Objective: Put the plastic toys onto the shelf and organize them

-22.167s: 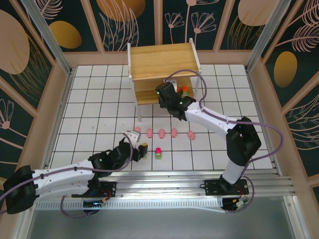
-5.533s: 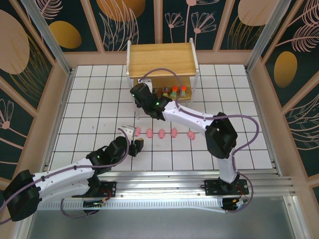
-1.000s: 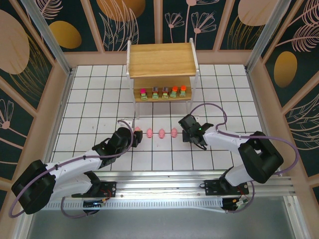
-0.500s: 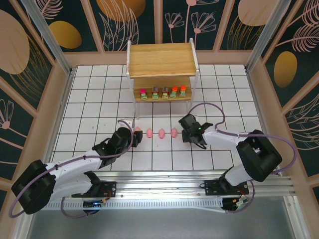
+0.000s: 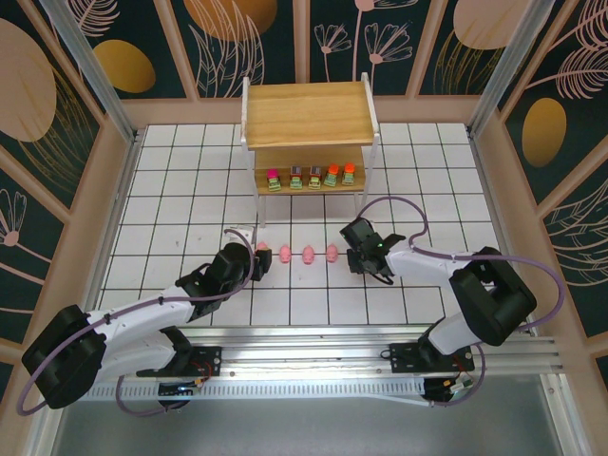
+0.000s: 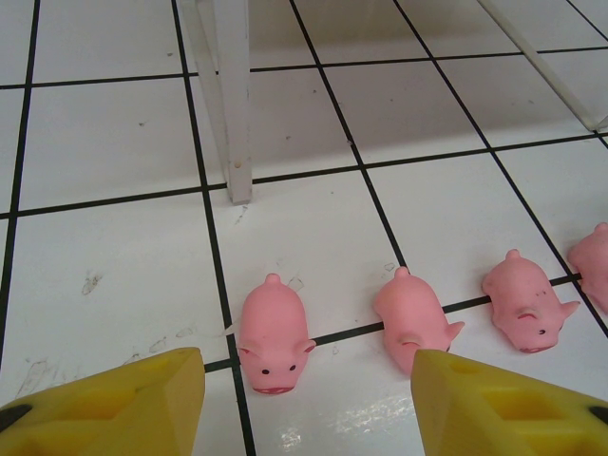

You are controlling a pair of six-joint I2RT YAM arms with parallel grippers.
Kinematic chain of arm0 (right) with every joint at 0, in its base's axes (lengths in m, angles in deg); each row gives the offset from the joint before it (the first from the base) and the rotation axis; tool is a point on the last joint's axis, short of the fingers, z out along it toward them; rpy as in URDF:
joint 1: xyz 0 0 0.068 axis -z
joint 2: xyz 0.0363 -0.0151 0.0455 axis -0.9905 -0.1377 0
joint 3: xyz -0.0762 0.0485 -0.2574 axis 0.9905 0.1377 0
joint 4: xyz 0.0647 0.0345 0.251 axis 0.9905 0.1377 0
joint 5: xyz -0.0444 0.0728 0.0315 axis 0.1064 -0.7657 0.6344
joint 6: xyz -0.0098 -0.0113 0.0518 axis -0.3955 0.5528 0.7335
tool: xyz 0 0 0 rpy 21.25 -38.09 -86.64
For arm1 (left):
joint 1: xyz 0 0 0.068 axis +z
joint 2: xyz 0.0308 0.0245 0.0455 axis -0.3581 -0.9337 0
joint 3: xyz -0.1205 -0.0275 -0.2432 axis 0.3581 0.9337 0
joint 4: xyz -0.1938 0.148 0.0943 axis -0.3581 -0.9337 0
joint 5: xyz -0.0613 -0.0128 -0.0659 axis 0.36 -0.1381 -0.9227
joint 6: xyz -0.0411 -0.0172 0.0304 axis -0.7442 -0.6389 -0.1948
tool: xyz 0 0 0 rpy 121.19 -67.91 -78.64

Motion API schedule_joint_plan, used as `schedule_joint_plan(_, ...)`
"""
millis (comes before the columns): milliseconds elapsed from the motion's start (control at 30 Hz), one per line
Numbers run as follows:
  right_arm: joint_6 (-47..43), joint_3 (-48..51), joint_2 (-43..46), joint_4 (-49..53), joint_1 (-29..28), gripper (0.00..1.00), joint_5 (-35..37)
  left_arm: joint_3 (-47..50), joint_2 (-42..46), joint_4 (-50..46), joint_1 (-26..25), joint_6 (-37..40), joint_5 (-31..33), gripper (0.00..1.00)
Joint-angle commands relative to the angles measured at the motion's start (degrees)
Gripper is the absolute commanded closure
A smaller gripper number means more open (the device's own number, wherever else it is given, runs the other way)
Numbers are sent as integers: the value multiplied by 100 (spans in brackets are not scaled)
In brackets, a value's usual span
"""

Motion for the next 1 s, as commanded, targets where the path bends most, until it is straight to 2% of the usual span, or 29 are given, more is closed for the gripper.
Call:
schedule_joint_plan(0,7,-61,-40,11,33,62,-35,54,11,160,30,69,11,40)
schedule_joint_plan(367,74,-153,243,176,-61,73,60,53,1,167,30,103,-13,40)
schedule_joint_plan(700,409,-457,898,810,-395,74,353,44,10,259,34,317,-149,41)
schedule_joint_plan(967,689,-1426,1357,1582,-890,74,804,79,92,440,13,544,-287,41)
